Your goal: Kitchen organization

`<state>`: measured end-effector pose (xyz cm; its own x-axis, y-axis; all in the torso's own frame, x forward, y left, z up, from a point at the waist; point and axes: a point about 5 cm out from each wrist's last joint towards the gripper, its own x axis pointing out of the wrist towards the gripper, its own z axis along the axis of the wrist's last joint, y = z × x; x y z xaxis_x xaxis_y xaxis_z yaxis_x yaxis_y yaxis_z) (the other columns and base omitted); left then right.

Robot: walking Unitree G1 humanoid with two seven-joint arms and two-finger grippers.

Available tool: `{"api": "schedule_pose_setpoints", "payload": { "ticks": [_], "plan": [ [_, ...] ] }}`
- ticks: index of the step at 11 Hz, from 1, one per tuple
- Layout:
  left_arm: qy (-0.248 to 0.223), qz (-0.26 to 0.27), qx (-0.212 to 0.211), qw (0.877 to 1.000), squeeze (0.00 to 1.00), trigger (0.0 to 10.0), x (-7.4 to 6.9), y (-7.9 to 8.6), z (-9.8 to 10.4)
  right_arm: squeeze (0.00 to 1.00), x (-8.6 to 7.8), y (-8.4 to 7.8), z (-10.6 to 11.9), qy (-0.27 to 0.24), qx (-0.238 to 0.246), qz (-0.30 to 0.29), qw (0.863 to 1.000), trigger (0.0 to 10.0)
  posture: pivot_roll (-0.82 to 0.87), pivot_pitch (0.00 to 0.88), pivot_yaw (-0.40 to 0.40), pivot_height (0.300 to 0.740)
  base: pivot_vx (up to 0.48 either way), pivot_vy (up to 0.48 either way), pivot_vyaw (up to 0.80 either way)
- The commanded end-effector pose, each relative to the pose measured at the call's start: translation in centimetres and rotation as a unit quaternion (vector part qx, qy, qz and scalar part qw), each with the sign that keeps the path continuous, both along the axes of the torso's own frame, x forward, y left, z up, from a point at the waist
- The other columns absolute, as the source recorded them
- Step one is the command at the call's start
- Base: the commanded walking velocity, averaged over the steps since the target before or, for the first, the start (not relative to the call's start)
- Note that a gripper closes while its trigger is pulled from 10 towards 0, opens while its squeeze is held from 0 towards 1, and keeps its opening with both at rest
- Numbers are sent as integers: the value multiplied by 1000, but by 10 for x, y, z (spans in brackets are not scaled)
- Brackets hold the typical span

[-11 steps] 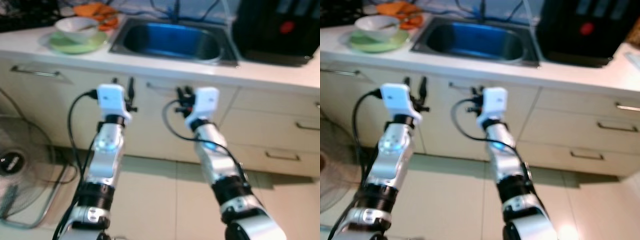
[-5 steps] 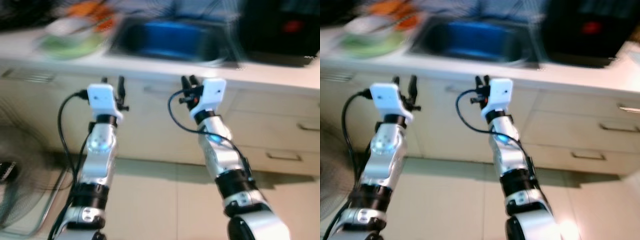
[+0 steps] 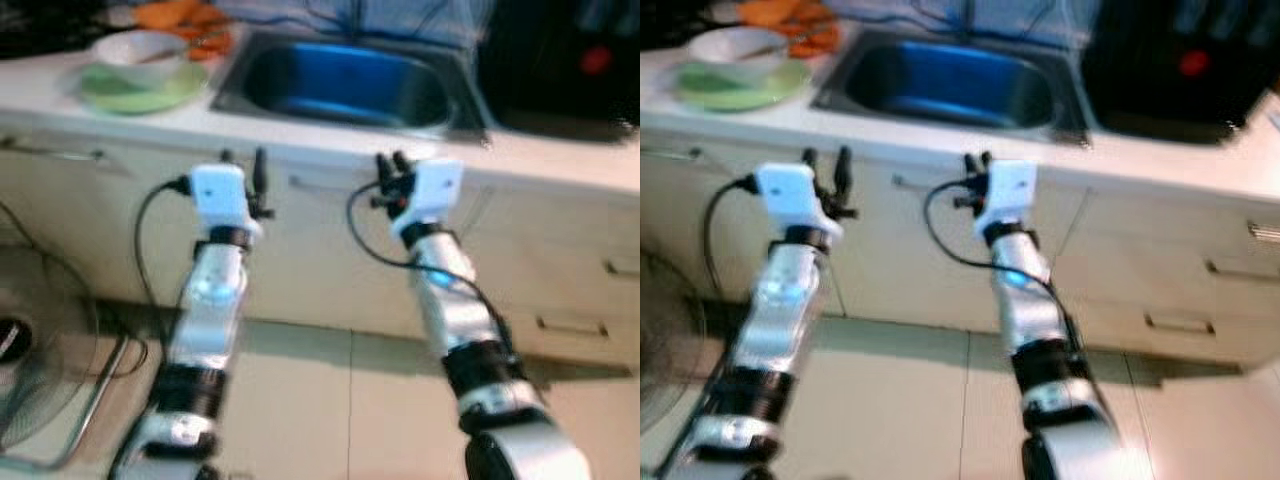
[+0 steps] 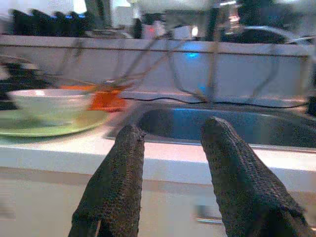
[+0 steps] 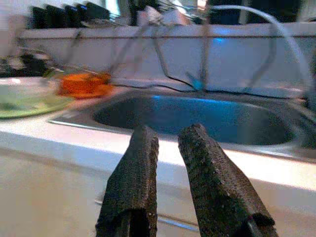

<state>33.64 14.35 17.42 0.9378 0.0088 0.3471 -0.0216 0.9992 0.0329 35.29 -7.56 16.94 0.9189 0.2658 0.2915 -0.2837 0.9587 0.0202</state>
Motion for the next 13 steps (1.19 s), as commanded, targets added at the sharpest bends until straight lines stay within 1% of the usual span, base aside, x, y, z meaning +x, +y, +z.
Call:
{"api": "schedule_pose_setpoints", "payload": {
  "ticks": [1,4,5,6,7,8,13],
  "plan": [
    [-1,-1,-3,1000,0,10000,0,-4,1,0,-2,-2,2,-13,-9,2,1000,10000,61,75,-63,740,345,0,0],
    [-2,3,-3,1000,0,10000,0,-3,1,0,-1,-4,0,0,9,1,1000,10000,60,75,-65,740,391,0,0],
    [-2,3,-3,1000,0,10000,0,-3,1,0,-1,-4,2,-9,-3,0,1000,10000,59,74,-64,740,480,0,0],
    [-2,2,-3,1000,0,10000,0,-4,1,0,-2,-3,2,-12,-5,1,1000,10000,59,73,-64,740,480,0,0],
    [-2,1,-3,1000,0,10000,0,-4,1,0,-2,-2,1,-13,-16,2,1000,10000,59,73,-64,740,480,0,800],
    [-2,1,-3,1000,0,10000,0,-4,2,0,-2,-1,1,-12,-13,6,1000,10000,59,75,-63,740,480,0,556],
    [-3,4,-2,1000,0,10000,1,-3,2,0,-2,0,0,-10,-13,8,1000,10000,62,73,-63,740,480,0,0]
  ]
}}
